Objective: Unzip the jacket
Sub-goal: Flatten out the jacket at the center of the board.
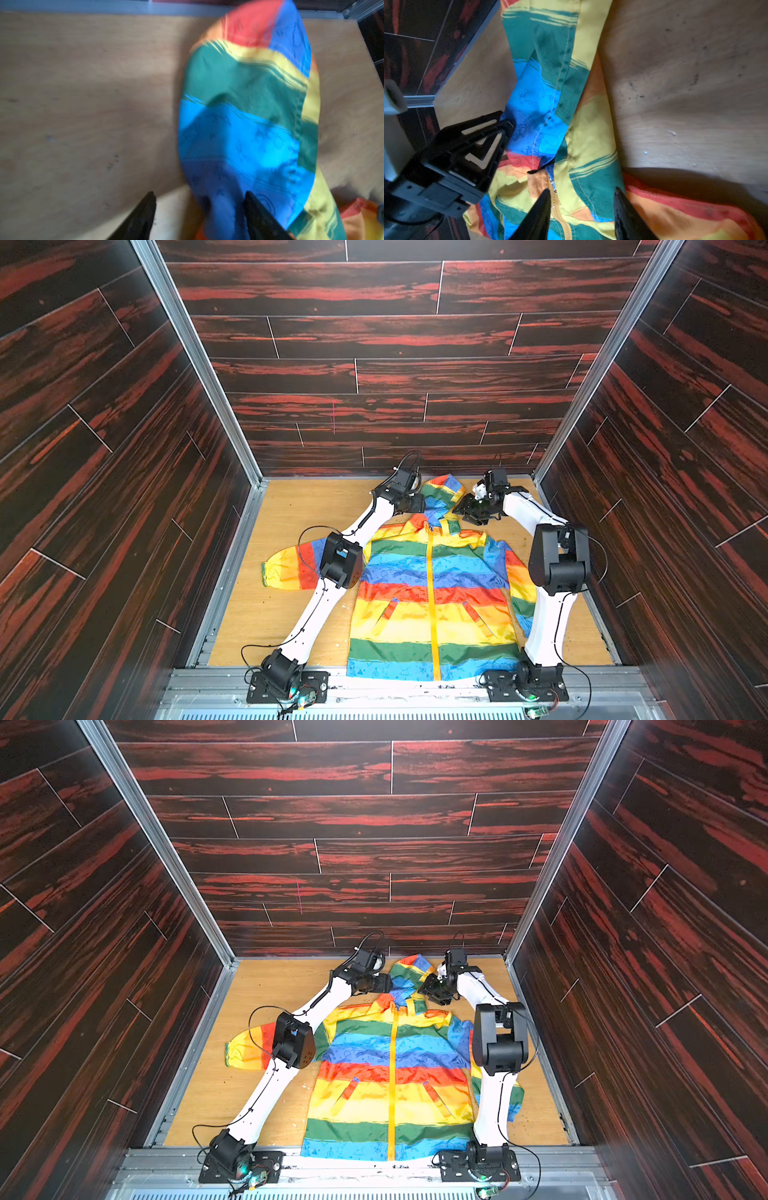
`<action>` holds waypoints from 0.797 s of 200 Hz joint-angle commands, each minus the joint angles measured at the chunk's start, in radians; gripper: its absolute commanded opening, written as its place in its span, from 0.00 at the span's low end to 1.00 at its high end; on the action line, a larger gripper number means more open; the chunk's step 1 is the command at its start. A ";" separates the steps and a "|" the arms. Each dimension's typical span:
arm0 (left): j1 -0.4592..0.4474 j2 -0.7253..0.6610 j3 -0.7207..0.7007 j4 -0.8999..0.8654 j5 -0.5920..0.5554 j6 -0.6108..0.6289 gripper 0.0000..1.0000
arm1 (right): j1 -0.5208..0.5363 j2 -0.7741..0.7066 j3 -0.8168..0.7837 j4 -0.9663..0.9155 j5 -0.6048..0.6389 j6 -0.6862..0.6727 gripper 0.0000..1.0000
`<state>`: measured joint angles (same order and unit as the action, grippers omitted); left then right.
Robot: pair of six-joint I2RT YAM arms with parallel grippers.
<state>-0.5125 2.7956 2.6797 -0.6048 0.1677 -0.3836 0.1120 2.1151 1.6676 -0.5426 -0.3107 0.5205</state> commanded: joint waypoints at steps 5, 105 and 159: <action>0.002 -0.022 -0.006 -0.003 -0.004 -0.012 0.52 | 0.009 0.084 0.041 -0.039 -0.064 -0.009 0.51; 0.020 -0.029 -0.021 0.006 0.029 -0.059 0.00 | 0.016 0.177 0.122 -0.117 0.001 -0.016 0.32; 0.099 -0.175 -0.266 0.208 0.123 -0.201 0.00 | 0.013 0.139 0.078 -0.058 0.009 0.022 0.00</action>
<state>-0.4713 2.7544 2.5366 -0.5106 0.2390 -0.4870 0.1234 2.2398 1.7691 -0.6273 -0.2996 0.5236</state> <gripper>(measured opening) 0.044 0.051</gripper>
